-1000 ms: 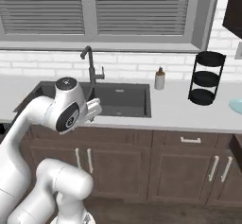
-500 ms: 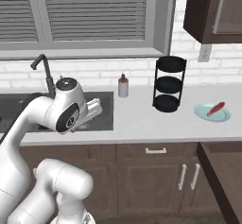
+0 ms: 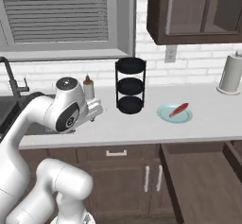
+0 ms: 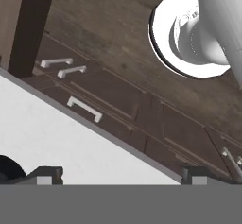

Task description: Pick up the knife from the drawer and place it on the cutting board. Then place the meat from the plate to the cutting board.

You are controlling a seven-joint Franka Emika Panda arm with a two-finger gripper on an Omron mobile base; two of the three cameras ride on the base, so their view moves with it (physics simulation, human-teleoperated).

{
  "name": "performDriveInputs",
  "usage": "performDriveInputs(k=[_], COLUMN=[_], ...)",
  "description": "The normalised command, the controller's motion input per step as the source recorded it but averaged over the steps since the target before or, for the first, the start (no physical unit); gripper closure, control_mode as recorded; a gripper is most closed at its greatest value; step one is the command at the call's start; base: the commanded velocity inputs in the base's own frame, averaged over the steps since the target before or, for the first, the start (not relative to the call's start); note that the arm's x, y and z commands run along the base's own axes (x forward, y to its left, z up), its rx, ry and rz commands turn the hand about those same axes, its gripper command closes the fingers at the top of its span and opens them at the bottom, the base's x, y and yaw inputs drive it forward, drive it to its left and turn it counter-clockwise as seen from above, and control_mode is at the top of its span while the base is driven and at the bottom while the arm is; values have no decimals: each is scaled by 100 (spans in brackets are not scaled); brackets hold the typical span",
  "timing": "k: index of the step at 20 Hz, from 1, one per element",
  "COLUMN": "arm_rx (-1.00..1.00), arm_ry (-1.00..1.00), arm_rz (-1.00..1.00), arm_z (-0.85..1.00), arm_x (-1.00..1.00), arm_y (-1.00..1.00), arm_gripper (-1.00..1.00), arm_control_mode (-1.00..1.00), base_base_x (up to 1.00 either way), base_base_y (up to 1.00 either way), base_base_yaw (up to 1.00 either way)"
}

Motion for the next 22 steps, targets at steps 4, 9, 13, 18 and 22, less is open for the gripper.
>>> performDriveInputs(k=[4,9,13,18,22], arm_rx=[0,0,0,0,0], arm_ry=[0,0,0,0,0], arm_rz=[0,0,0,0,0], arm_z=[0,0,0,0,0], arm_x=[0,0,0,0,0], arm_y=[0,0,0,0,0], arm_gripper=[-100,-100,-100,-100,-100], arm_control_mode=[100,100,100,100,100], base_base_x=[59,60,53,56,25], base_base_y=[-57,-40,-21,-35,-42], base_base_yaw=[-9,-5,0,0,0])
